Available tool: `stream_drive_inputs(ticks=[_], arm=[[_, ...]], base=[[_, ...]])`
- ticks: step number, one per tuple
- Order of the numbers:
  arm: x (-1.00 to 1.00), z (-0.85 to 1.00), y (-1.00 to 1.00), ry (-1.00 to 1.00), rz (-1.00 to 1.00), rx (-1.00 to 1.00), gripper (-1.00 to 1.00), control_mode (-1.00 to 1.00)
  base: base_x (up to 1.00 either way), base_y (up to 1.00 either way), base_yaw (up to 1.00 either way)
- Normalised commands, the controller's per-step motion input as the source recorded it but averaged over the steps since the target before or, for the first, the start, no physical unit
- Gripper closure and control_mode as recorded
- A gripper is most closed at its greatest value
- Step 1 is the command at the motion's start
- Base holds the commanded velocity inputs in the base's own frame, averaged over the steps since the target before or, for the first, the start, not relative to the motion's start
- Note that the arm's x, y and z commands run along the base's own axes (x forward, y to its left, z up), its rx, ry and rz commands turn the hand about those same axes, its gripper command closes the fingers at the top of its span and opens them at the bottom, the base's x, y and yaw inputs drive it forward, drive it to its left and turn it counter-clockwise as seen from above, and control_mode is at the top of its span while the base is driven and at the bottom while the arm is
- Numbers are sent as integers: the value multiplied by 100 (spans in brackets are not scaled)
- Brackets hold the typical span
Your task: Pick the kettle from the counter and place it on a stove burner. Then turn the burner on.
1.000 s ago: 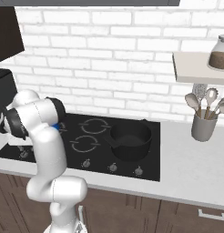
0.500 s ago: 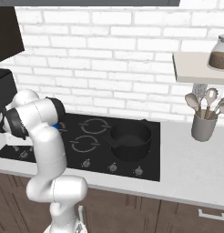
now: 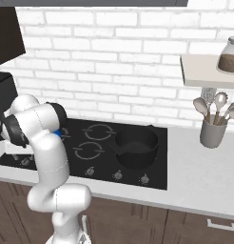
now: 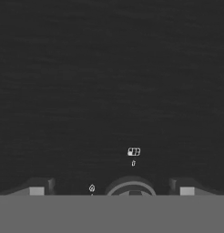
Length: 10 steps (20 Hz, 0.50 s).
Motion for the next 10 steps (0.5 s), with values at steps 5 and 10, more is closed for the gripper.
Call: stream_drive_inputs(ticks=[5,10], arm=[[0,-1,-4,0,0,0,-100,-100],[0,-7,-21,0,0,0,-100,-100]], base=[[0,0,0],[0,0,0]])
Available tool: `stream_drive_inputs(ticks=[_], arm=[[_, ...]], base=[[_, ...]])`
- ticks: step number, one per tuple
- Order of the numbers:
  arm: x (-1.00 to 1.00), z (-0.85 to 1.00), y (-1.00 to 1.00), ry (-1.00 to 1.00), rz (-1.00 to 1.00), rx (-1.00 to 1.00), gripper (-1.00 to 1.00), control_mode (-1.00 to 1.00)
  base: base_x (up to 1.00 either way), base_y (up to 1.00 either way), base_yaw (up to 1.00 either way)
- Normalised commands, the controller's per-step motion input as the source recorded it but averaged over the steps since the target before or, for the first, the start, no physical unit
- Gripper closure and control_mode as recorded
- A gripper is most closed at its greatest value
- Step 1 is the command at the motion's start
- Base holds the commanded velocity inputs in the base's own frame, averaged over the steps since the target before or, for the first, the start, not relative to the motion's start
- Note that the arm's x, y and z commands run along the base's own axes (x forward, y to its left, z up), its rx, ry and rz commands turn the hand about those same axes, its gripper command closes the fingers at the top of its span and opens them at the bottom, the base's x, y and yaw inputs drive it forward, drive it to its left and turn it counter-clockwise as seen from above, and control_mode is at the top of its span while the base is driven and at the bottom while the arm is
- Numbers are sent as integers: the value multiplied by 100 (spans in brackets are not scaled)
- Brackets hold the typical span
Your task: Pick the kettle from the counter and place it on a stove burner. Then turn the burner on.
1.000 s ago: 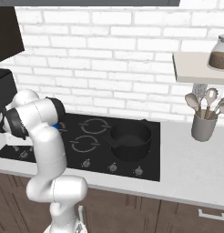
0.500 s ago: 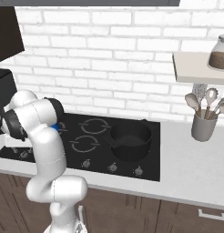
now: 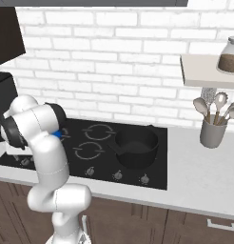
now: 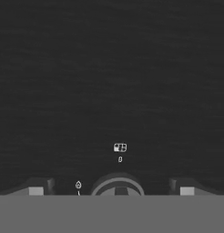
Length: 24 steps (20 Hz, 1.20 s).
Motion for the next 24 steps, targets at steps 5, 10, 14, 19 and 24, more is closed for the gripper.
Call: stream_drive_inputs(ticks=[5,10,14,19,24], arm=[[0,0,0,0,0,0,100,-100],[0,0,0,0,0,0,100,-100],[-3,0,0,-2,0,0,100,-100],[-40,3,0,-21,25,0,100,-100],[-33,4,3,-19,40,0,100,-100]], base=[[0,0,0],[0,0,0],[0,0,0],[0,0,0],[0,0,0]])
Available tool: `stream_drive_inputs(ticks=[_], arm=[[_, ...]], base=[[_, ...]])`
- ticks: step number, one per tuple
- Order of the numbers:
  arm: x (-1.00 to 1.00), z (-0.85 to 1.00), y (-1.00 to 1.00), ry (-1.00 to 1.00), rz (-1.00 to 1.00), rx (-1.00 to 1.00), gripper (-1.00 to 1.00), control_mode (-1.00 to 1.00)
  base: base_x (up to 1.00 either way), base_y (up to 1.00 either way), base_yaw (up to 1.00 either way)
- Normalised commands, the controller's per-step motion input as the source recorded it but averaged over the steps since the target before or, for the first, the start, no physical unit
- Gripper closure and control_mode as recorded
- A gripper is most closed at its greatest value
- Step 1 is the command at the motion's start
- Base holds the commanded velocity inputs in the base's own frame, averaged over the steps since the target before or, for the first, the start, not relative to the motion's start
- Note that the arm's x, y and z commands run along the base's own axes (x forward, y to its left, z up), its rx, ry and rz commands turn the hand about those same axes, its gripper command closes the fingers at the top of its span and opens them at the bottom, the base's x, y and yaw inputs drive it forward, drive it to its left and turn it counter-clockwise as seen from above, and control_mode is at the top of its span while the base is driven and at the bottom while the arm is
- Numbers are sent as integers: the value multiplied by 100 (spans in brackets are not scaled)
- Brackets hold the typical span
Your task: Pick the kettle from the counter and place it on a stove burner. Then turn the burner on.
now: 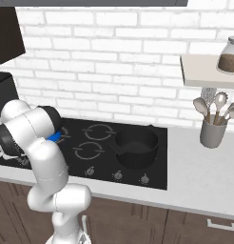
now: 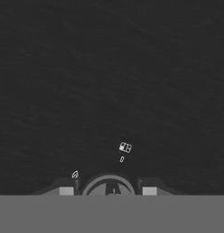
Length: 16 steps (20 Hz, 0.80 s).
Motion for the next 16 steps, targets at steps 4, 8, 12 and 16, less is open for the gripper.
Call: stream_drive_inputs(ticks=[4,8,12,16], arm=[[-22,0,3,-11,42,0,100,-100],[-8,0,0,-8,37,0,100,-100],[0,0,0,0,3,0,100,-100],[0,17,0,-2,0,0,-100,-100]], base=[[0,0,0],[0,0,0],[0,0,0],[0,0,0]])
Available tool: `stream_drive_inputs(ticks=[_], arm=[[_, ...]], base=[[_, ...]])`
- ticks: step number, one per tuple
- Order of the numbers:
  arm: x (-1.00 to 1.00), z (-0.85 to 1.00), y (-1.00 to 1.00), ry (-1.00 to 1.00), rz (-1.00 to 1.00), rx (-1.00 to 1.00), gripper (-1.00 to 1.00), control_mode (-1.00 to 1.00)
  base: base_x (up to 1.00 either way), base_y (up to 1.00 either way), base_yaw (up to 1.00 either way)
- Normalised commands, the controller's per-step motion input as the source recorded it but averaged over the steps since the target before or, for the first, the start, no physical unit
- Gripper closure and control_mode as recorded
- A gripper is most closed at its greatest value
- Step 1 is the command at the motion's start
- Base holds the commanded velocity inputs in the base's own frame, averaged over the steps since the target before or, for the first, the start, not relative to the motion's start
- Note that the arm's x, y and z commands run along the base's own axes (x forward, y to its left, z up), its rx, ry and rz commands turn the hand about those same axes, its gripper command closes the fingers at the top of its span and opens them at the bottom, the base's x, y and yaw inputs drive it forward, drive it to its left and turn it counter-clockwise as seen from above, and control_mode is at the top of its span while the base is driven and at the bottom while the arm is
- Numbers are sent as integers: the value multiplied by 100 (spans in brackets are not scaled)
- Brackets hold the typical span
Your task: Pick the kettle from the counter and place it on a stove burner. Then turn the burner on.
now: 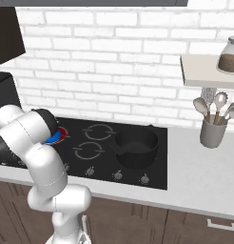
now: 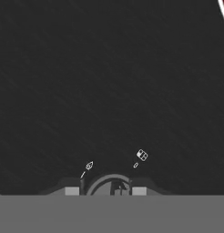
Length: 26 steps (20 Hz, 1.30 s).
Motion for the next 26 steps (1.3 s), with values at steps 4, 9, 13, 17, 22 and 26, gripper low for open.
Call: stream_drive_inputs(ticks=[4,9,13,17,22,26], arm=[[0,69,-1,-13,0,3,-100,-100],[0,95,-23,-13,0,8,-100,-100],[-38,93,-93,-14,0,24,-100,-100],[-73,90,-100,-28,0,37,-100,-100],[-64,79,-100,-36,0,38,-100,-100],[-55,72,-100,-43,0,37,-100,-100]], base=[[0,0,0],[0,0,0],[0,0,0],[0,0,0],[0,0,0],[0,0,0]])
